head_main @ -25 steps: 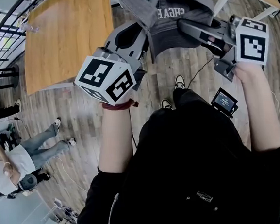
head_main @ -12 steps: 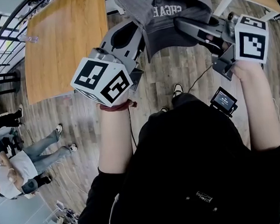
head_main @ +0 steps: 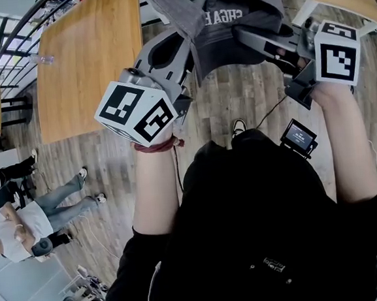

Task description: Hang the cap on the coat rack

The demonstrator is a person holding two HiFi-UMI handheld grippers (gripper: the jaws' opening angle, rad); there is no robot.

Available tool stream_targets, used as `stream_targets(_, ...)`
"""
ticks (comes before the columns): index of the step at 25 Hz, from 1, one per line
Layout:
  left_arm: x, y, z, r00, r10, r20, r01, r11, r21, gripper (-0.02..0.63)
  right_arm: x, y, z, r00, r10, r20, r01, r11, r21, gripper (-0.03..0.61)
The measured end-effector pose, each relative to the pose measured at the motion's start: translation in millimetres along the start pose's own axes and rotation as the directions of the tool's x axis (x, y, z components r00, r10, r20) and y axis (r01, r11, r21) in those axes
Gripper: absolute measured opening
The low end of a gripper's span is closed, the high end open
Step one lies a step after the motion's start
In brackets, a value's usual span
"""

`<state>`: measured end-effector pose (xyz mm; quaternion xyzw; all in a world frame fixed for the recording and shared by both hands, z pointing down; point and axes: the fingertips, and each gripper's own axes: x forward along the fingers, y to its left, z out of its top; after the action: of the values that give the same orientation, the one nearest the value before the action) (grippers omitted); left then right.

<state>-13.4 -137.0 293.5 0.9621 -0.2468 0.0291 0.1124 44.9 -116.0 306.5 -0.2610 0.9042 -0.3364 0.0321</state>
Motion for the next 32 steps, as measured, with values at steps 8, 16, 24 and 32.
stream_targets(8,1,-1,-2,1.0,0.015,-0.014,-0.015,1.0,-0.003,0.006,-1,-3,-4,1.0,0.015,0.0,-0.015,1.0,0.024,0.043)
stream_targets(16,4,1,1,1.0,-0.018,-0.016,0.018,1.0,-0.004,0.006,-1,-3,-1,1.0,-0.008,0.019,0.008,1.0,0.017,0.043)
stream_targets(24,11,4,4,0.997,-0.075,-0.01,0.075,0.997,0.017,0.006,-2,-4,1,0.998,-0.045,0.041,0.045,0.999,0.006,0.043)
stream_targets(32,16,7,-2,0.993,-0.116,-0.007,0.116,0.993,0.025,0.006,-2,-10,-3,0.995,-0.08,0.052,0.08,0.997,-0.004,0.043)
